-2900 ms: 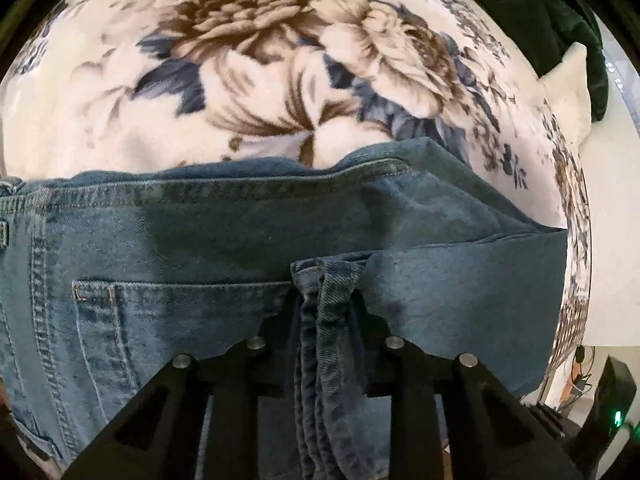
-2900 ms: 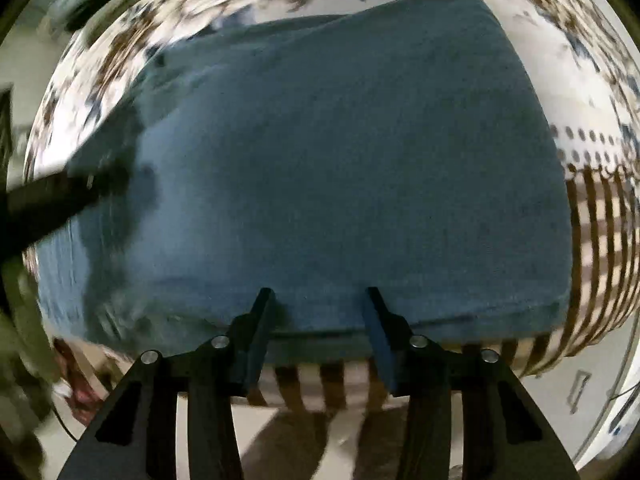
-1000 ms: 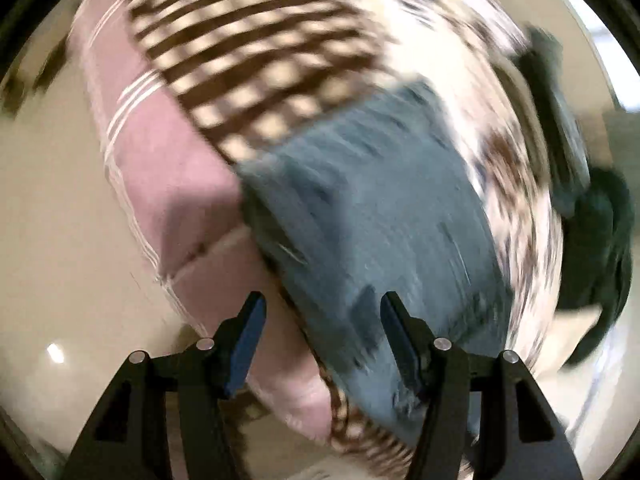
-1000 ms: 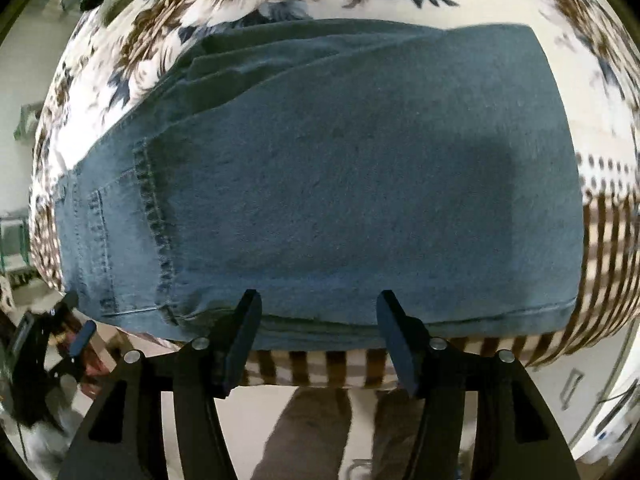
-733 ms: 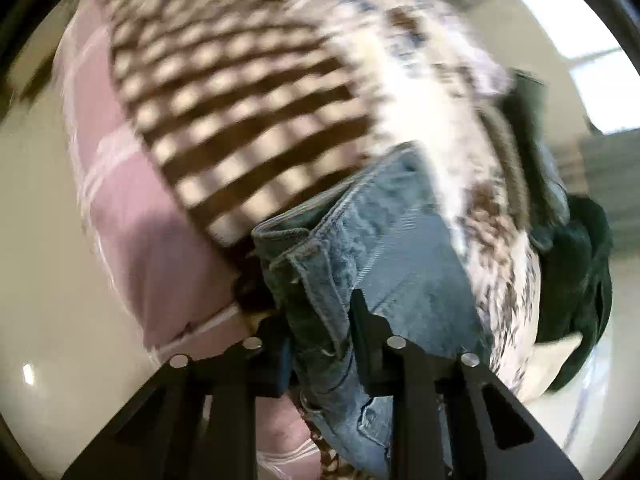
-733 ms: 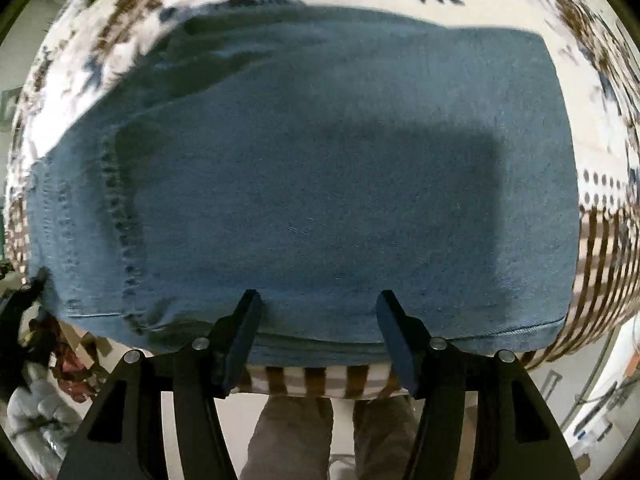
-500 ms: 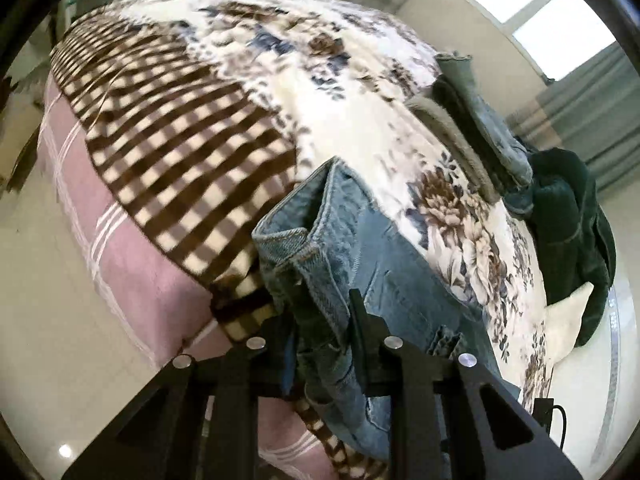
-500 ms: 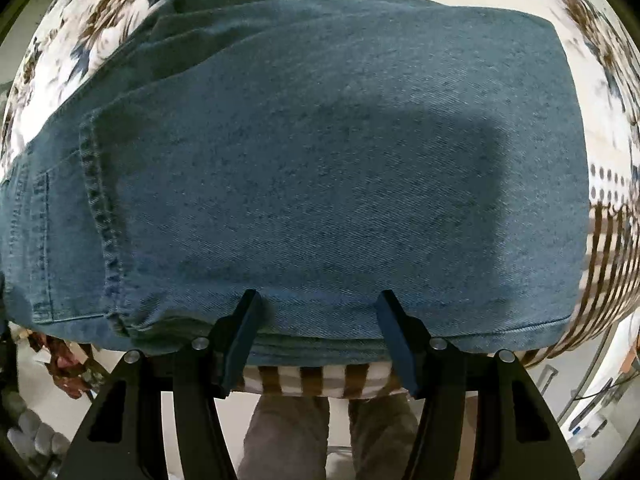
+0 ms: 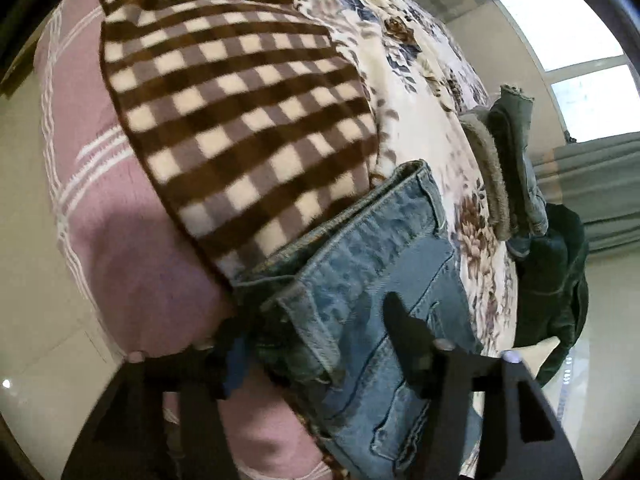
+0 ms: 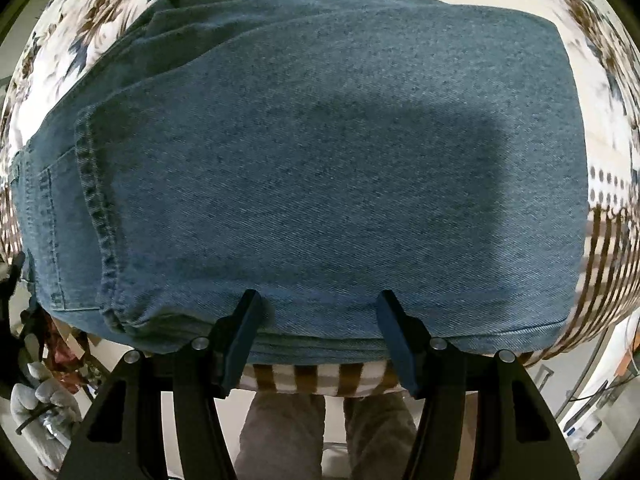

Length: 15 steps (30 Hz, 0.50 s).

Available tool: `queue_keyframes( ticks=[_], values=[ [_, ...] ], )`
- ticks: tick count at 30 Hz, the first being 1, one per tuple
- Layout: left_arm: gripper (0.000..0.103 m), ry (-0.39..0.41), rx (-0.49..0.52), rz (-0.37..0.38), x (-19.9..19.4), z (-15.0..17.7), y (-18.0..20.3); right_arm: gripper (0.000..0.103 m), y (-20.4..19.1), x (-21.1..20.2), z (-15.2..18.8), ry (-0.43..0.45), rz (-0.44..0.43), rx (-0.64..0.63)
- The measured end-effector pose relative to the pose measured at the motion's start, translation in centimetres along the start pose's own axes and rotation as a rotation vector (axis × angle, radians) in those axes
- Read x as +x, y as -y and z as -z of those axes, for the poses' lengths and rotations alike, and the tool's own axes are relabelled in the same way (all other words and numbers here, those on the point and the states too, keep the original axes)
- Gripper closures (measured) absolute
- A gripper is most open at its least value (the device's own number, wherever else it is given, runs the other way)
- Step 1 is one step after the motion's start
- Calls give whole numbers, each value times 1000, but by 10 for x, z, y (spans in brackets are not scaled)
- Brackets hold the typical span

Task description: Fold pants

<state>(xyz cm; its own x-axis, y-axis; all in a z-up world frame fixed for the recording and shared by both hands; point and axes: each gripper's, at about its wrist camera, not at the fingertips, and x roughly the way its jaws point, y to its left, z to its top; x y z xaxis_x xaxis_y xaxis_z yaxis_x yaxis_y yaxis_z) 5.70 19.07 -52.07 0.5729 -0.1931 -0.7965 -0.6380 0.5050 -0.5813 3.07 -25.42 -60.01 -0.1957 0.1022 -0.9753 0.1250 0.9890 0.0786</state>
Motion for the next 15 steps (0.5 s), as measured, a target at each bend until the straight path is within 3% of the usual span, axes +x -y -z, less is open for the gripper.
queue_keyframes(
  ticks=[2, 4, 11, 12, 13, 14, 15],
  values=[
    [36, 5, 10, -33, -4, 4, 6, 41, -4, 5, 1, -2, 0, 7],
    [24, 12, 12, -52, -11, 8, 6, 41, -3, 3, 0, -7, -6, 14],
    [23, -19, -102, -75, 20, 5, -13, 41, 5, 5, -8, -11, -14, 19],
    [27, 14, -80, -84, 19, 3, -6, 41, 4, 5, -9, -10, -12, 20],
    [46, 42, -49, -98, 16, 1, 2, 41, 5, 7, -9, -9, -11, 21],
    [58, 83, 15, -137, 8, 1, 19, 40, 5, 8, -9, -9, -10, 20],
    [63, 112, 48, -146, 3, 3, 27, 40, 5, 9, -9, -8, -9, 19]
  ],
)
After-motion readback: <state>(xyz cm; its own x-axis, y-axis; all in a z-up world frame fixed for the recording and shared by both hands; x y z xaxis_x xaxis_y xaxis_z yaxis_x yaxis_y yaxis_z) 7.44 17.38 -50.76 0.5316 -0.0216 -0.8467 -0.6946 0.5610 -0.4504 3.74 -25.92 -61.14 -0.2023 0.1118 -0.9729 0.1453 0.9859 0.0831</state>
